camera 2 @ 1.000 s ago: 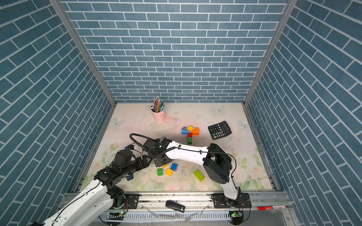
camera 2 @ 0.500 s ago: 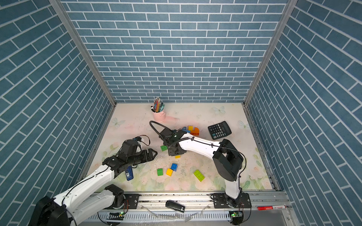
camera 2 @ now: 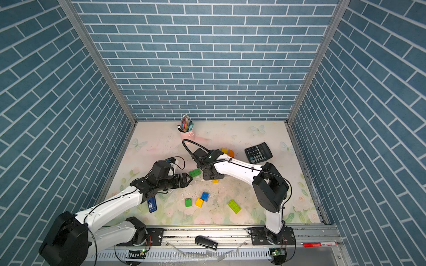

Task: Assemble a fork with lego
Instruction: Assemble the lego brick with the lego brick, then pick up the lego brick from the center of the board.

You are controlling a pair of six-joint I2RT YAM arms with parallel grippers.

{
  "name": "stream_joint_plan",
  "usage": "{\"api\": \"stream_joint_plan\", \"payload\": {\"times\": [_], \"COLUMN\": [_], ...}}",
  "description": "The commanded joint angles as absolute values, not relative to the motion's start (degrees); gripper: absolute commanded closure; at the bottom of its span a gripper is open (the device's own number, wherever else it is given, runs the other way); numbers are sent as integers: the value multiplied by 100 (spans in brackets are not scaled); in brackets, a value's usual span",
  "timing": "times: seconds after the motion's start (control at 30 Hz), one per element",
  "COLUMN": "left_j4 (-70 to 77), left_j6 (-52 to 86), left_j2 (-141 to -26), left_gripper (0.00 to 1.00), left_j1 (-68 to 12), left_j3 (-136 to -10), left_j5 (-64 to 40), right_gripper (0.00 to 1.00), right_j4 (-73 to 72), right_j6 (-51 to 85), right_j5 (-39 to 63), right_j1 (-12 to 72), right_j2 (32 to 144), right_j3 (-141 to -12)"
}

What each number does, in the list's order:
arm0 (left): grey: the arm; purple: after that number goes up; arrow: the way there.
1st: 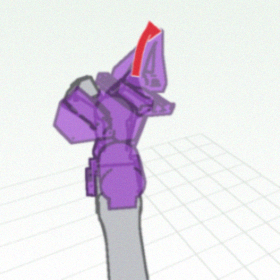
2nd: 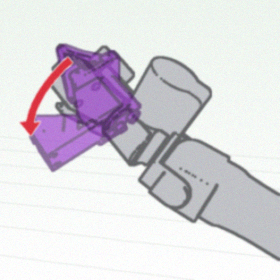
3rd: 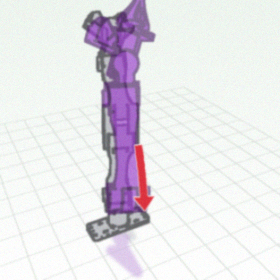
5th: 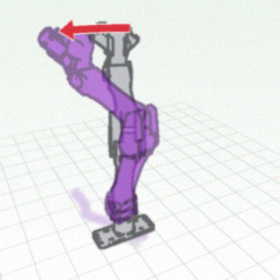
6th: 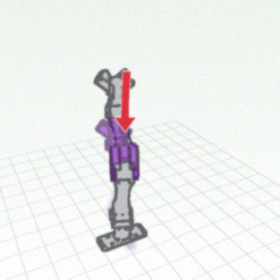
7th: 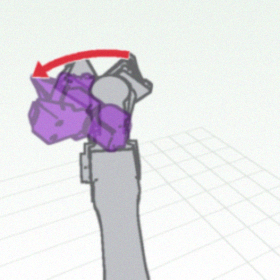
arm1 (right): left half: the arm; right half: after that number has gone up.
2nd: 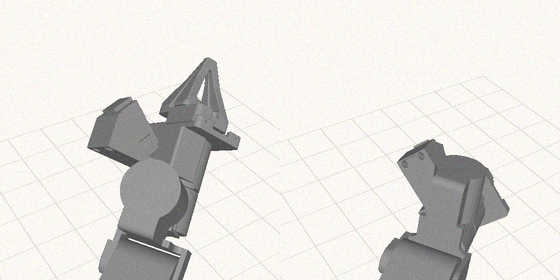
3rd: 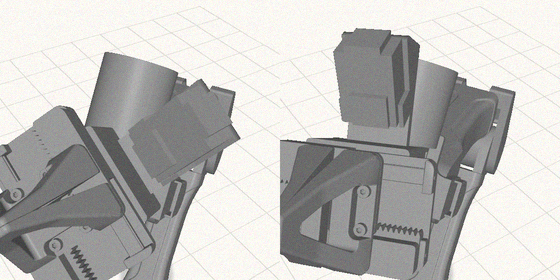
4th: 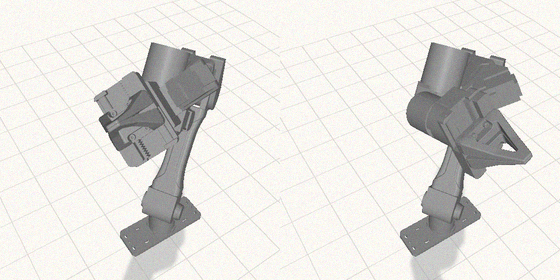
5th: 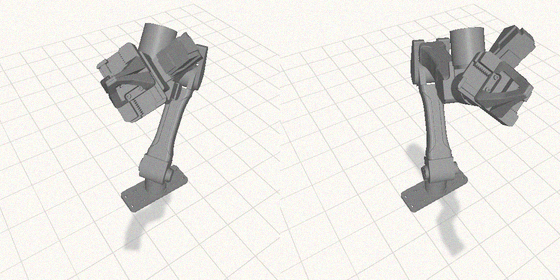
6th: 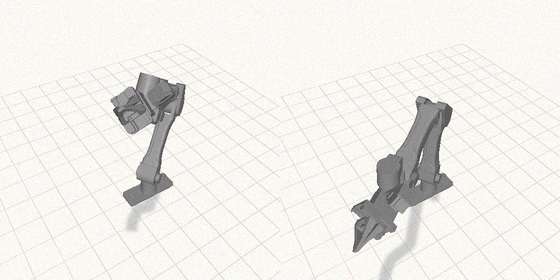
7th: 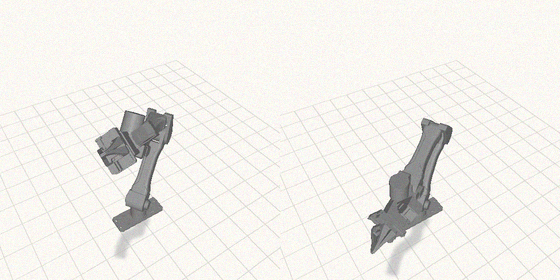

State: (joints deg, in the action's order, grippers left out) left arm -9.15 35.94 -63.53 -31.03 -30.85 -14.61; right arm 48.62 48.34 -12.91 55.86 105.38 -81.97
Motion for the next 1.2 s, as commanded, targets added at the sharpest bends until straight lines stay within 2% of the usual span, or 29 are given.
{"api": "stream_joint_plan", "payload": {"times": [0.0, 0.1, 0.2, 0.43, 0.53, 0.63, 0.8, 0.93, 1.03, 1.17], "left_j4": [-876, -927, -927, -790, -985, -1079, -938, -930, -957, -1044], "left_j6": [3476, 3437, 3452, 3726, 3742, 3775, 3897, 3868, 3832, 3768], "left_j2": [-6398, -6452, -6405, -5827, -5490, -5303, -5381, -5546, -5648, -5712], "left_gripper": [6, 5, 6, 7, 8, 8, 9, 9, 9, 9], "left_j1": [-3127, -3092, -2953, -1737, -1203, -848, -397, -259, -249, -246], "left_j3": [-3316, -3440, -3441, -2862, -2695, -2605, -2519, -2643, -2785, -2883], "left_j5": [-1455, -1466, -1551, -2225, -2398, -2549, -2865, -2937, -2938, -2918], "right_gripper": [29, 26, 37, 47, 47, 47, 37, 21, 13, 9], "right_j4": [4621, 4262, 3889, 4174, 4233, 4424, 4625, 4829, 5127, 5616], "right_j6": [4827, 4587, 4155, 3115, 1852, 922, 243, -56, -36, -53], "right_j5": [-1597, -1705, -1287, -317, 552, 754, 1131, 1393, 1583, 1781], "right_j1": [5590, 5590, 5610, 5757, 5748, 5649, 5320, 5212, 5083, 5071], "right_j2": [9995, 9690, 9703, 10804, 11341, 11697, 12167, 12670, 13177, 13683], "right_j3": [-8117, -7958, -7944, -9230, -9658, -9938, -10393, -10995, -11593, -12295]}}
